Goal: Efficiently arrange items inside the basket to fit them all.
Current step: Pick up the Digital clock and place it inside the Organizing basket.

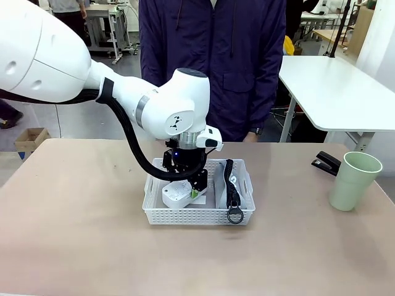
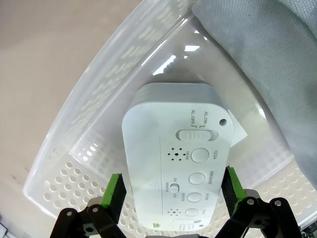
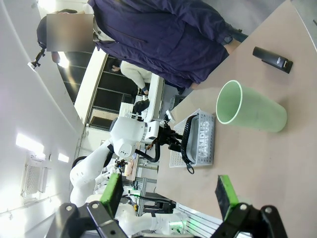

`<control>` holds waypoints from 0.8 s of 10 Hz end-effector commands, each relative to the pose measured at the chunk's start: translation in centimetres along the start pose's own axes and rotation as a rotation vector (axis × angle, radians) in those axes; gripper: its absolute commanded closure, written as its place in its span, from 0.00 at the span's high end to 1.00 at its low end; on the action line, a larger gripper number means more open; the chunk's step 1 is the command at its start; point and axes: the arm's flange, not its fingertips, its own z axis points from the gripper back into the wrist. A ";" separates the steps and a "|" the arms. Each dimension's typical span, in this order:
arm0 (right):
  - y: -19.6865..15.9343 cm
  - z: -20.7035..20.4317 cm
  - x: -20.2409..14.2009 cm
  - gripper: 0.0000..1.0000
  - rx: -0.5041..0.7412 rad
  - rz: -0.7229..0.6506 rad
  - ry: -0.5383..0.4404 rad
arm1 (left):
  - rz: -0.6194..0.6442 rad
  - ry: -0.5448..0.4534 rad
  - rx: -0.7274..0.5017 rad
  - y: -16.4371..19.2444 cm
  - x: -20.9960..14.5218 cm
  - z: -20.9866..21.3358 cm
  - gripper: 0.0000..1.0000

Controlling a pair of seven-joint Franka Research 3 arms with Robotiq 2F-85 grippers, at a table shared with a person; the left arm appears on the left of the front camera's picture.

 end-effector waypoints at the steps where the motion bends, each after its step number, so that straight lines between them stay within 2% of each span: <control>1: 0.1 -0.1 0.2 1.00 0.017 0.027 -0.010 | 0.019 0.005 0.025 0.2 0.2 0.1 1.00; 2: 0.1 -0.1 0.2 1.00 0.017 0.027 -0.010 | 0.018 0.003 0.013 0.2 -0.1 0.6 1.00; 4: 0.1 -0.1 0.2 1.00 0.017 0.027 -0.010 | 0.021 -0.047 -0.033 0.8 -2.9 4.4 1.00; 6: 0.1 -0.1 0.2 1.00 0.017 0.027 -0.010 | 0.076 -0.148 -0.056 3.1 -7.7 10.0 1.00; 8: 0.1 -0.1 0.2 1.00 0.017 0.027 -0.010 | 0.091 -0.218 -0.242 8.4 -14.9 15.2 1.00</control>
